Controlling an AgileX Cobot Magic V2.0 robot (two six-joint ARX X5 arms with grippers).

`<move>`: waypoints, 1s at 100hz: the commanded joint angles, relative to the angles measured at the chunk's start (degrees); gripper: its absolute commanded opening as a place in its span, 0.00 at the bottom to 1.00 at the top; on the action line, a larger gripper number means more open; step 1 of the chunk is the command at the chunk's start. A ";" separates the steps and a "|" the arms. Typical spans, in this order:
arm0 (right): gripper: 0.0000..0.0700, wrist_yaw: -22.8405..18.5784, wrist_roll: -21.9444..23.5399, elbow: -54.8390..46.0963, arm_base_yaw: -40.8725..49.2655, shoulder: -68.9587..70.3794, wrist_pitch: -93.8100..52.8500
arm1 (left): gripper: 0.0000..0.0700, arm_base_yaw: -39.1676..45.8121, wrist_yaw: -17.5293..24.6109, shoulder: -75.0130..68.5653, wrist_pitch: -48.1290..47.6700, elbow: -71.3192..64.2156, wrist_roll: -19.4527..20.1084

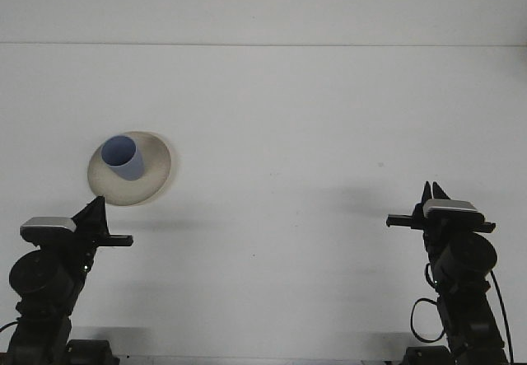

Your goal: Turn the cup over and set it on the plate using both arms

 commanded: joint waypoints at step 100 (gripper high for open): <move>0.00 0.04 0.59 0.48 0.15 0.20 0.66 | 0.02 0.04 -5.99 -0.31 4.46 0.44 4.61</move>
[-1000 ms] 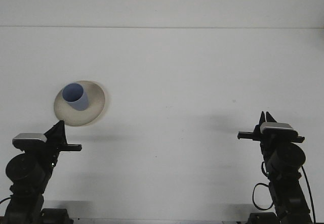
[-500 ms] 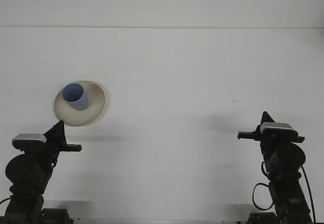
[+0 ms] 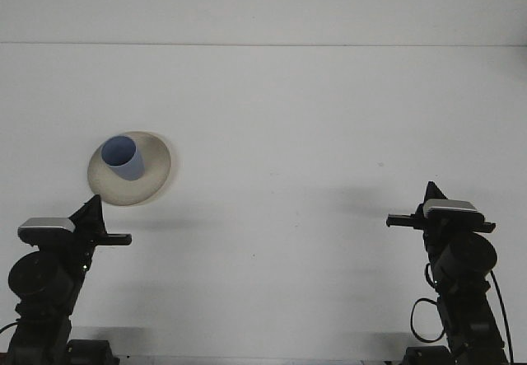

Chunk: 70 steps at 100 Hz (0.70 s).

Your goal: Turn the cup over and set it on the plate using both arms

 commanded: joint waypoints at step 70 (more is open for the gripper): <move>0.00 0.04 0.59 0.48 0.15 0.20 0.66 | 0.02 -2.69 -3.80 -19.87 22.23 -26.51 0.44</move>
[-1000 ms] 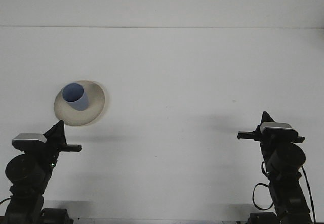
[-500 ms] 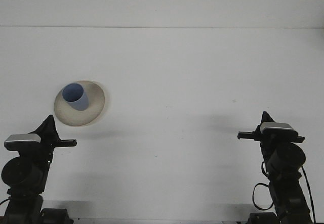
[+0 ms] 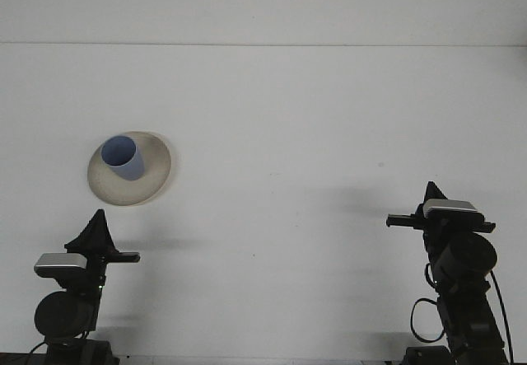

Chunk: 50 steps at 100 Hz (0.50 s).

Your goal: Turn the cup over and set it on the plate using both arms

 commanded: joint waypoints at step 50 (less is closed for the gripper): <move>0.00 0.04 0.59 0.48 0.15 0.20 0.66 | 0.02 -2.21 0.72 -6.88 -1.88 -5.42 -1.84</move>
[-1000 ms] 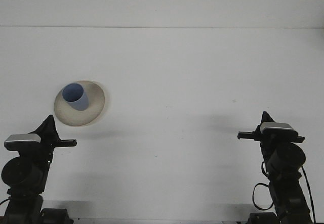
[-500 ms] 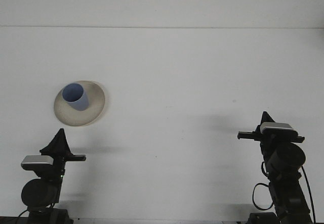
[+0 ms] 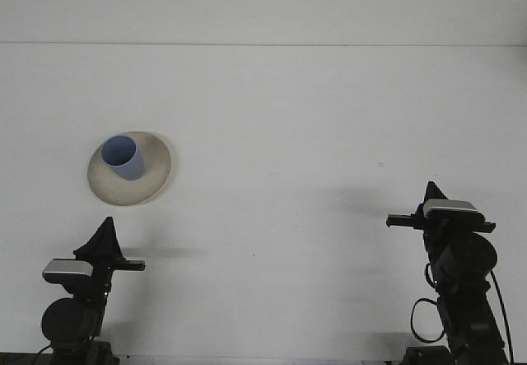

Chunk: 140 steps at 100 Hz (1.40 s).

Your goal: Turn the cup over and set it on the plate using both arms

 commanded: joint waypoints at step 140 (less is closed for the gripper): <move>0.00 0.04 0.35 -14.56 -0.11 -23.02 10.47 | 0.02 -0.09 0.13 -0.11 0.87 -1.16 -0.31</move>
